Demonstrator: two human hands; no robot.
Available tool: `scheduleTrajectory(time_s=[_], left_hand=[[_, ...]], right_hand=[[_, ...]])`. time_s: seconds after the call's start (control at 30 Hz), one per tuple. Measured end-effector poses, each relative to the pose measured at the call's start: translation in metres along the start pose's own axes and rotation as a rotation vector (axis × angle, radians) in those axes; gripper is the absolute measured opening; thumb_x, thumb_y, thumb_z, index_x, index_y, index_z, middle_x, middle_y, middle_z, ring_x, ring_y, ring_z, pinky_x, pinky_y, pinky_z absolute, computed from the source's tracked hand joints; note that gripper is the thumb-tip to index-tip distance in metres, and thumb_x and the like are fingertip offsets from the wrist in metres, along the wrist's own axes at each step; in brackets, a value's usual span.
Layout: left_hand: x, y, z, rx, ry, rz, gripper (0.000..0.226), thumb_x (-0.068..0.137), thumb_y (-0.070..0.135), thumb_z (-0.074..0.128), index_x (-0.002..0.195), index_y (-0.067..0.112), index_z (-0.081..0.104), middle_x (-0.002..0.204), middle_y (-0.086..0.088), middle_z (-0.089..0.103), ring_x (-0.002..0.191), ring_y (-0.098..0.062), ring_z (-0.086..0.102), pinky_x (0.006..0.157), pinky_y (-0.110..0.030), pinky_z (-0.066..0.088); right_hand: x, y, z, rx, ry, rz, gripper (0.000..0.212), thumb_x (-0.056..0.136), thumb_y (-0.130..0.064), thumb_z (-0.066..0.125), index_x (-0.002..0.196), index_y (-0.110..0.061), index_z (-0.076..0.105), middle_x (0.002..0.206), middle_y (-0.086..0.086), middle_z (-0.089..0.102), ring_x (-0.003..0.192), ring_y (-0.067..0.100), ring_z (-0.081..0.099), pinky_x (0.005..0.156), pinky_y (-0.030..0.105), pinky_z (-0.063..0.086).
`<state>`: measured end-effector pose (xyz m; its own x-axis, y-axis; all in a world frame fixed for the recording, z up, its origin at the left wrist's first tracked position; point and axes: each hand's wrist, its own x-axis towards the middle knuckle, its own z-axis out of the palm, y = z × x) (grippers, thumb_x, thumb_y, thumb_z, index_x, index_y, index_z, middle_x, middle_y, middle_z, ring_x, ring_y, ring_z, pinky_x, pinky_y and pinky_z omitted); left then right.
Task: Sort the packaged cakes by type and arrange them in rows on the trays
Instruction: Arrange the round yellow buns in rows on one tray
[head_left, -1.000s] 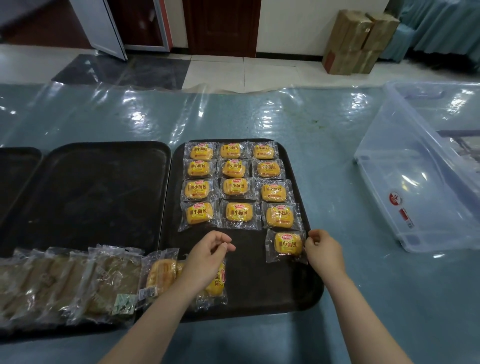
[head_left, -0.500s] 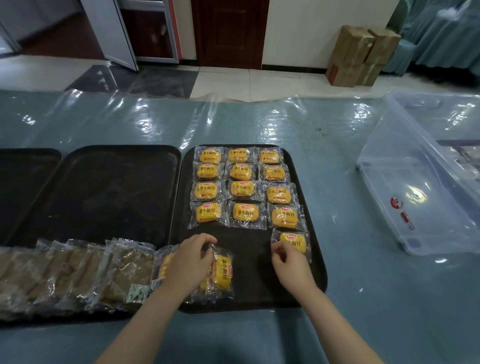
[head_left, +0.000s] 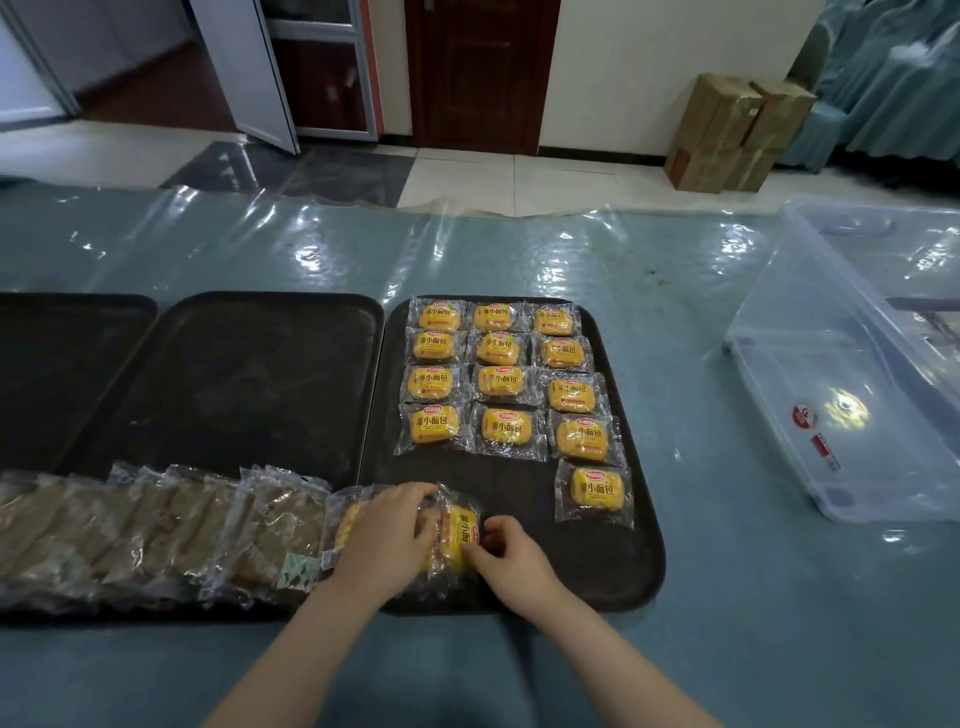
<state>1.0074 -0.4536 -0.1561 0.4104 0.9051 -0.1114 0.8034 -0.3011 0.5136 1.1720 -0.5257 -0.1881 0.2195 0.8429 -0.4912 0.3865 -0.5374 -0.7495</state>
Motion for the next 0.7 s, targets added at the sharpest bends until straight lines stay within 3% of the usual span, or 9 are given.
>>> scheduleTrajectory(time_s=[0.17,0.27,0.43,0.57,0.7], left_hand=[[-0.003,-0.007,0.003,0.171,0.0,0.042,0.039,0.095,0.029,0.054,0.134,0.031,0.052,0.132,0.015,0.054,0.126,-0.009,0.048,0.112,-0.034,0.031],[-0.004,-0.01,0.002,0.22,-0.004,0.037,0.038,0.094,0.031,0.052,0.132,0.035,0.051,0.132,0.018,0.052,0.128,-0.007,0.046,0.115,-0.037,0.022],[-0.006,-0.013,0.001,0.237,-0.035,0.072,0.038,0.095,0.027,0.053,0.131,0.036,0.051,0.132,0.017,0.049,0.127,-0.009,0.045,0.114,-0.036,0.025],[-0.005,-0.012,-0.003,0.242,-0.069,0.077,0.04,0.096,0.027,0.055,0.134,0.038,0.049,0.134,0.019,0.047,0.128,-0.009,0.042,0.113,-0.033,0.025],[-0.002,-0.012,-0.008,0.22,-0.108,0.068,0.041,0.094,0.025,0.059,0.133,0.038,0.052,0.134,0.019,0.049,0.128,-0.01,0.043,0.113,-0.034,0.029]], right_hand=[[-0.001,-0.002,0.023,0.01,0.044,0.036,0.067,0.074,-0.061,0.07,0.126,-0.023,0.049,0.116,-0.003,0.057,0.102,0.01,0.06,0.091,0.032,0.053],[-0.002,-0.007,0.03,0.011,0.074,0.045,0.084,0.062,-0.069,0.068,0.128,-0.019,0.05,0.117,-0.001,0.056,0.104,0.014,0.06,0.093,0.035,0.054],[0.001,-0.008,0.035,-0.007,0.09,0.063,0.071,0.067,-0.054,0.075,0.124,-0.019,0.052,0.118,0.001,0.056,0.105,0.017,0.06,0.093,0.037,0.054],[0.001,-0.003,0.032,0.036,0.096,0.051,0.077,0.059,-0.051,0.075,0.126,-0.02,0.053,0.116,0.0,0.057,0.101,0.014,0.061,0.09,0.037,0.055],[-0.007,-0.004,0.017,0.004,0.131,-0.001,0.065,0.073,-0.034,0.082,0.128,-0.024,0.049,0.118,-0.004,0.049,0.106,0.01,0.054,0.095,0.027,0.048]])
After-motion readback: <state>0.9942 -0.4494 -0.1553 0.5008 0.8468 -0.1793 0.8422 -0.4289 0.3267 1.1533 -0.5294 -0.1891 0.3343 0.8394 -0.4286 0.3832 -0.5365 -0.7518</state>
